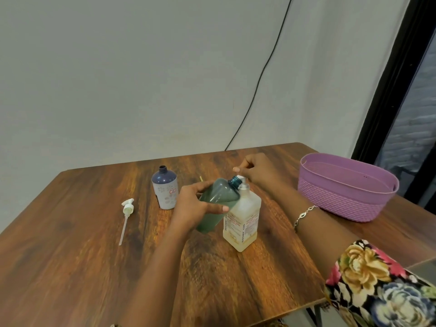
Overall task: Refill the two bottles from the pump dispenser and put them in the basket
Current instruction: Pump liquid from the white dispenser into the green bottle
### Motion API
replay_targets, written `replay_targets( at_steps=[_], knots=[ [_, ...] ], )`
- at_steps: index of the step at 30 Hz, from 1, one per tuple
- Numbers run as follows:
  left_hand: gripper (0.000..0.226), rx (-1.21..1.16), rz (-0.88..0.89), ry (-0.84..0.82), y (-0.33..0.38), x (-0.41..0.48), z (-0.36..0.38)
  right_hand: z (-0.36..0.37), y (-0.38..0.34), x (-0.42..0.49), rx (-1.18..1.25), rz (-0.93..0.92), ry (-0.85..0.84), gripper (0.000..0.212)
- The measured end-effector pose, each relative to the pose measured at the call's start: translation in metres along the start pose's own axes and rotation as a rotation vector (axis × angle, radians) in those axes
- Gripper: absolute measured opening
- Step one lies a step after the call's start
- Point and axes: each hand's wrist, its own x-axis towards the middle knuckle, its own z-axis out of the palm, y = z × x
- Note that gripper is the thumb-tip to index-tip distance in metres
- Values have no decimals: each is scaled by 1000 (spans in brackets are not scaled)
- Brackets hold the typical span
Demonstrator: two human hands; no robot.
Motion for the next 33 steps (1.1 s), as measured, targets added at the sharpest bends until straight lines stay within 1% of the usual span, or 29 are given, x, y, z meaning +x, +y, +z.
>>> replay_targets(
  at_steps=[5,10,12,16,19,23,26,33],
  knots=[
    [69,-12,-3,-6,2,-2,1,-2,-4,-3,5,-10,-10,21],
    [66,25,30,20,13,0,-5,-9,-13,5,-2,9,-66,17],
    [67,26,27,24,12,2,-7,-7,-9,5,-3,-19,-53,17],
    [68,39,26,17,5,2,-4,0,3,4,-3,-64,3,25],
    [68,28,12,4,2,1,-2,3,7,2,-42,-69,2,26],
    [68,17,23,1,9,1,-5,-4,1,2,19,-40,-26,22],
    [70,64,50,13,19,5,-8,-10,-7,4,21,-12,-40,18],
    [71,50,8,7,6,3,-4,3,5,5,-6,-41,-4,27]
  ],
)
